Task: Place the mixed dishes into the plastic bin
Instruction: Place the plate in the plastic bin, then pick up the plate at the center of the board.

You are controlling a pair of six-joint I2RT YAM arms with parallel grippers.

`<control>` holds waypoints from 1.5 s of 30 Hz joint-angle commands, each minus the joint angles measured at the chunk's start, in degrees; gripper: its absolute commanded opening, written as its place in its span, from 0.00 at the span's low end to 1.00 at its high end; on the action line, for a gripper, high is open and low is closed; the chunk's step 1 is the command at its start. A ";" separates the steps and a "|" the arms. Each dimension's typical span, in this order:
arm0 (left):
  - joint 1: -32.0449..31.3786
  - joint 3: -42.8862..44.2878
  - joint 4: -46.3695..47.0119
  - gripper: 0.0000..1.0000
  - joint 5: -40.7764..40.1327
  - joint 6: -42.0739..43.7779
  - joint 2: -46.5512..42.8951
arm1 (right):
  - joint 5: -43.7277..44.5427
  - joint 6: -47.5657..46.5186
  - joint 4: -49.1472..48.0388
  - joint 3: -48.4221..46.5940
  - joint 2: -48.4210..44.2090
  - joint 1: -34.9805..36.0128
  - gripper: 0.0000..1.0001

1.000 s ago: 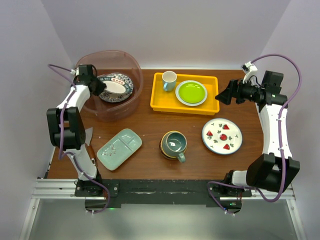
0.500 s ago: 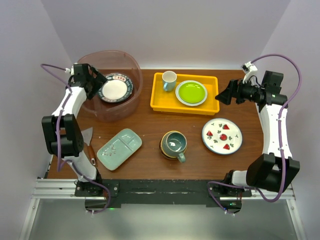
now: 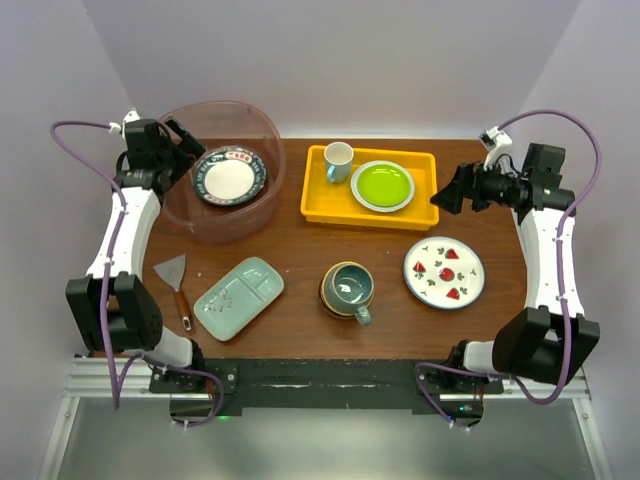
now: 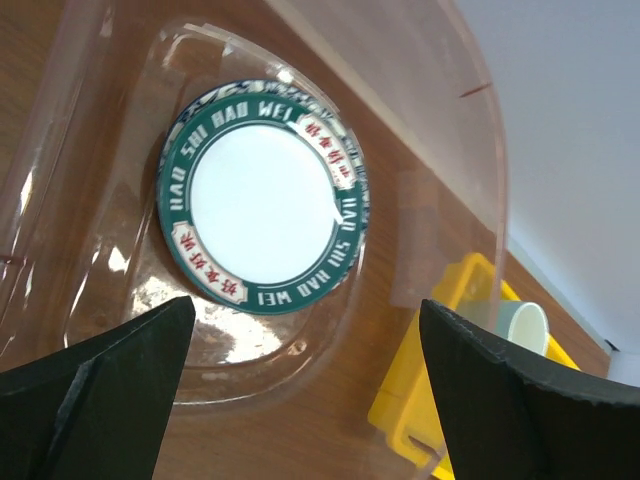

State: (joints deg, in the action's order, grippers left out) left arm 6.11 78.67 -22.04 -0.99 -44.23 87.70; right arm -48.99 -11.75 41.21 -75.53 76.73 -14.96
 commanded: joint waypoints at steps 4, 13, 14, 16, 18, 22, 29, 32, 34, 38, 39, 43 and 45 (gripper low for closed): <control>0.48 -6.50 3.76 1.00 5.12 6.52 -11.39 | 0.92 -6.17 4.48 -3.05 -2.02 -0.16 0.98; 0.57 -12.49 5.35 1.00 7.59 11.53 -21.33 | 0.13 -12.77 10.03 -4.54 -2.90 -0.07 0.98; 0.57 -12.67 5.26 1.00 7.76 12.05 -21.95 | -0.05 -13.47 10.64 -4.54 -3.07 -0.07 0.98; 0.48 -12.84 4.64 1.00 8.29 12.58 -23.18 | -0.31 -14.35 11.26 -4.54 -3.43 -0.16 0.98; 0.48 -13.02 4.20 1.00 9.60 13.29 -24.15 | -0.66 -15.58 12.40 -4.54 -3.69 -0.07 0.98; 0.57 -13.28 3.24 1.00 12.41 13.90 -25.65 | -1.10 -18.31 14.59 -4.63 -4.13 -0.07 0.98; 0.57 -13.55 2.97 1.00 18.73 14.78 -27.76 | -0.93 -23.05 17.85 -4.10 -4.39 -0.07 0.98; 0.48 -13.63 3.58 1.00 21.37 14.52 -28.46 | -0.32 -24.81 18.64 -3.58 -4.57 -0.07 0.98; 0.48 -13.81 3.93 1.00 22.43 14.52 -28.81 | -0.05 -25.69 19.08 -3.05 -4.74 -0.07 0.98; 0.39 -14.16 4.11 1.00 24.28 13.91 -29.34 | 0.30 -28.85 20.22 -1.73 -5.27 0.02 0.98; 0.48 -14.34 4.11 1.00 24.63 13.82 -29.43 | 0.56 -29.38 20.40 -1.47 -5.36 0.02 0.98; 0.48 -14.69 4.29 1.00 26.04 13.55 -30.04 | 1.27 -32.37 21.28 0.64 -5.71 0.02 0.98; 0.48 -14.86 4.46 1.00 26.92 13.47 -30.31 | 1.53 -35.00 22.33 1.43 -5.80 0.02 0.98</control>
State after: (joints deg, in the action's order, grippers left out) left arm 6.31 64.18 -19.75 22.55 -30.85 59.00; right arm -48.34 -40.77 61.12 -75.55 72.47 -14.96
